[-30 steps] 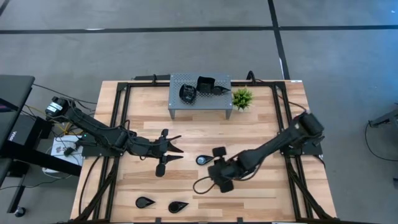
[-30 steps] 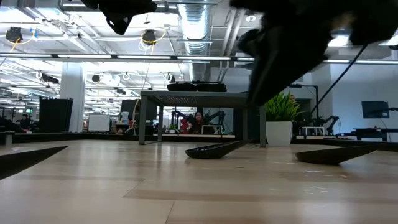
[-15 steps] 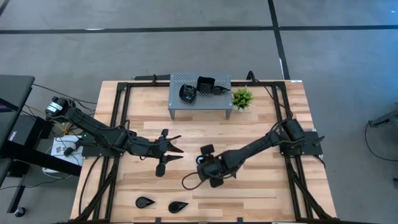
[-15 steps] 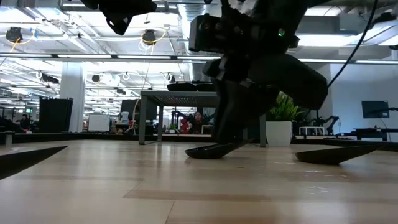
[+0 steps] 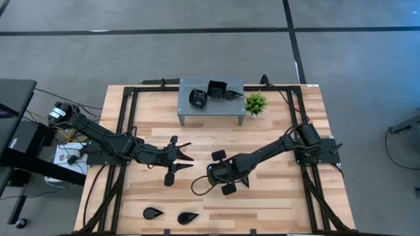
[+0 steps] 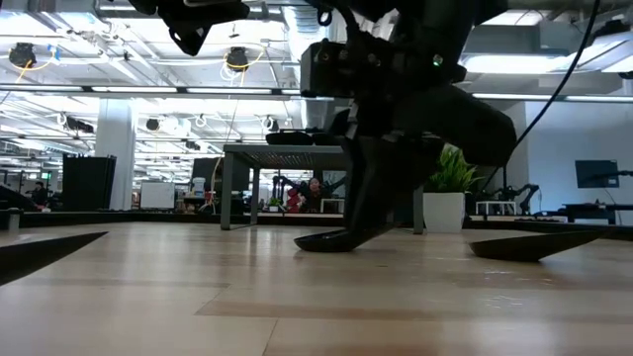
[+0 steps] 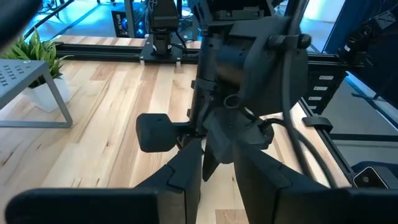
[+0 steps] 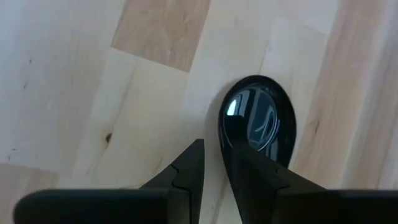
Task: Pick & Place Mini shaped plates
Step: Stack the black drop-shaped plate on top of the black drop-shaped plate on the shelf
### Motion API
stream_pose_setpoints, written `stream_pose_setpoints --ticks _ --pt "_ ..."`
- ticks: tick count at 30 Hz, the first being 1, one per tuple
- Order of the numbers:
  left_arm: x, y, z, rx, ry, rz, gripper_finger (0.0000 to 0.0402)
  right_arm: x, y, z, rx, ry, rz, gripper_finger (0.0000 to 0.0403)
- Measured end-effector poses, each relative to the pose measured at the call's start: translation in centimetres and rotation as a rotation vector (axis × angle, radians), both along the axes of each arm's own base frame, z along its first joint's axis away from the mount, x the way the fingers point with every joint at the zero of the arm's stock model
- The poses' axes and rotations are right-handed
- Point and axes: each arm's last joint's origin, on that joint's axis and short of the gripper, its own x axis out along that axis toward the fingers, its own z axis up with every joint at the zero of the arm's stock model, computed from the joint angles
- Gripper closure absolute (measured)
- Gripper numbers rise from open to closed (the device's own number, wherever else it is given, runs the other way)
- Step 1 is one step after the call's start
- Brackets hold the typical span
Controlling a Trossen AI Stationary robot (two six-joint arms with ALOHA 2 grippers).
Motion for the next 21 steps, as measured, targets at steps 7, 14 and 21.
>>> stream_pose_setpoints --ticks 7,14,21 --pt "0.0 0.0 0.0 0.0 0.0 0.0 0.0308 0.1 -0.4 0.0 -0.008 0.001 0.005 0.0326" --pt "0.0 0.0 0.0 -0.001 -0.001 0.0 0.0308 -0.1 -1.5 -1.1 -0.013 0.013 -0.011 0.0326" --pt "0.0 0.0 0.0 -0.002 -0.004 0.0 0.0308 -0.5 -2.3 -1.8 -0.029 0.032 -0.006 0.0332"
